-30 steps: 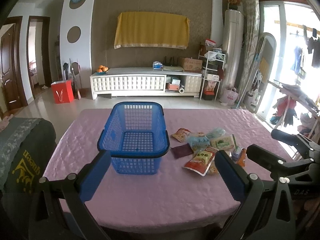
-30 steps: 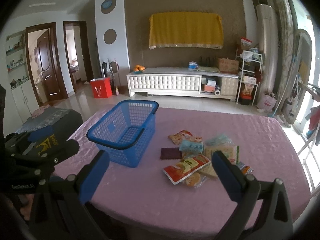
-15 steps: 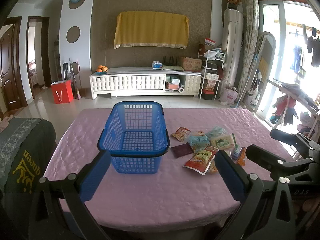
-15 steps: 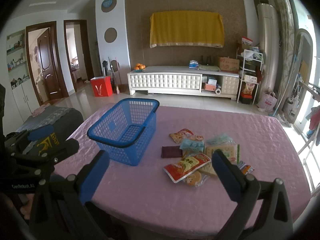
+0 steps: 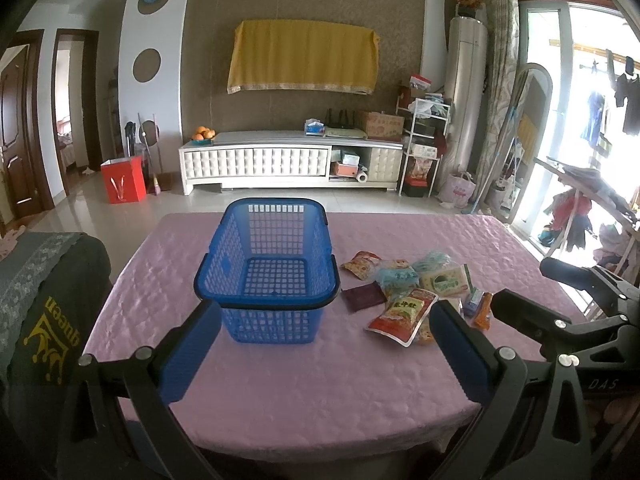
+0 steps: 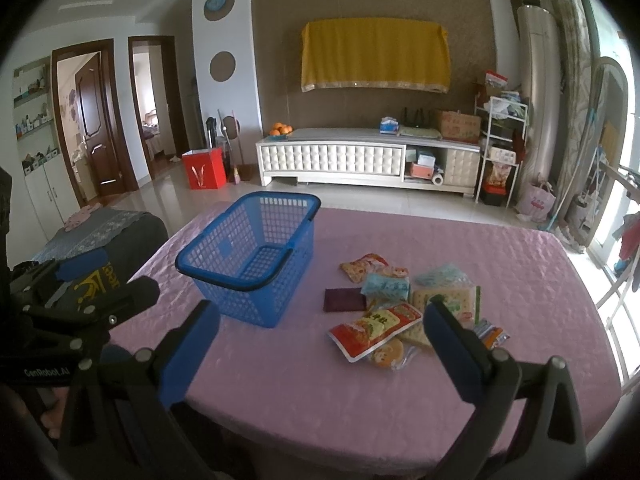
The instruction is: Organize snacks
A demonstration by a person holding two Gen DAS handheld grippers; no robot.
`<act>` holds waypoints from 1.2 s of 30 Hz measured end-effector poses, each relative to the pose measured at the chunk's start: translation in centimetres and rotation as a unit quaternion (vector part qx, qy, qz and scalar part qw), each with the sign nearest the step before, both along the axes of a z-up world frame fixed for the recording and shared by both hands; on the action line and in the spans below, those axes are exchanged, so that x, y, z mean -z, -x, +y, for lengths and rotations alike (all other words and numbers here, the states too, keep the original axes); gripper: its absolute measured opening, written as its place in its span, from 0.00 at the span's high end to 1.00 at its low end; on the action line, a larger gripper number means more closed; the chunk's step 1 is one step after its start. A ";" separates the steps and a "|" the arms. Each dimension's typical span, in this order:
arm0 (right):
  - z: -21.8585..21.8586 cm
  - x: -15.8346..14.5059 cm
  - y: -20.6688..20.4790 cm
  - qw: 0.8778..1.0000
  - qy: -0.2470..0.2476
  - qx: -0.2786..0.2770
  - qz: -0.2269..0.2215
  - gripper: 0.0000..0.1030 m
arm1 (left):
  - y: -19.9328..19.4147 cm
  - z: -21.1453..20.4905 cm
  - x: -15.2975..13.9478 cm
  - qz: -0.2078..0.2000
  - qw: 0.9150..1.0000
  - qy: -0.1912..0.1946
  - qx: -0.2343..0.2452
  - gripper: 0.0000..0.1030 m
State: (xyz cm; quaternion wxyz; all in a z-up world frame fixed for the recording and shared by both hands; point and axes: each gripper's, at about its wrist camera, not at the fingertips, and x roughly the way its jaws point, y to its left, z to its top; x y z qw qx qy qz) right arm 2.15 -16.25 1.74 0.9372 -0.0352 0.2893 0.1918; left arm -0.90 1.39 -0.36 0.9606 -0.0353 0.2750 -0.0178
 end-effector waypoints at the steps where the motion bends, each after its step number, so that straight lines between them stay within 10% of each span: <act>1: 0.0 0.0 0.0 1.000 0.001 0.001 0.000 0.00 | 0.0 0.0 0.1 0.000 1.000 0.000 0.000 0.00; 36: -6.3 -0.3 -5.9 0.997 -0.007 0.074 0.027 0.00 | -7.7 -5.6 0.1 0.040 0.996 -0.047 0.062 0.00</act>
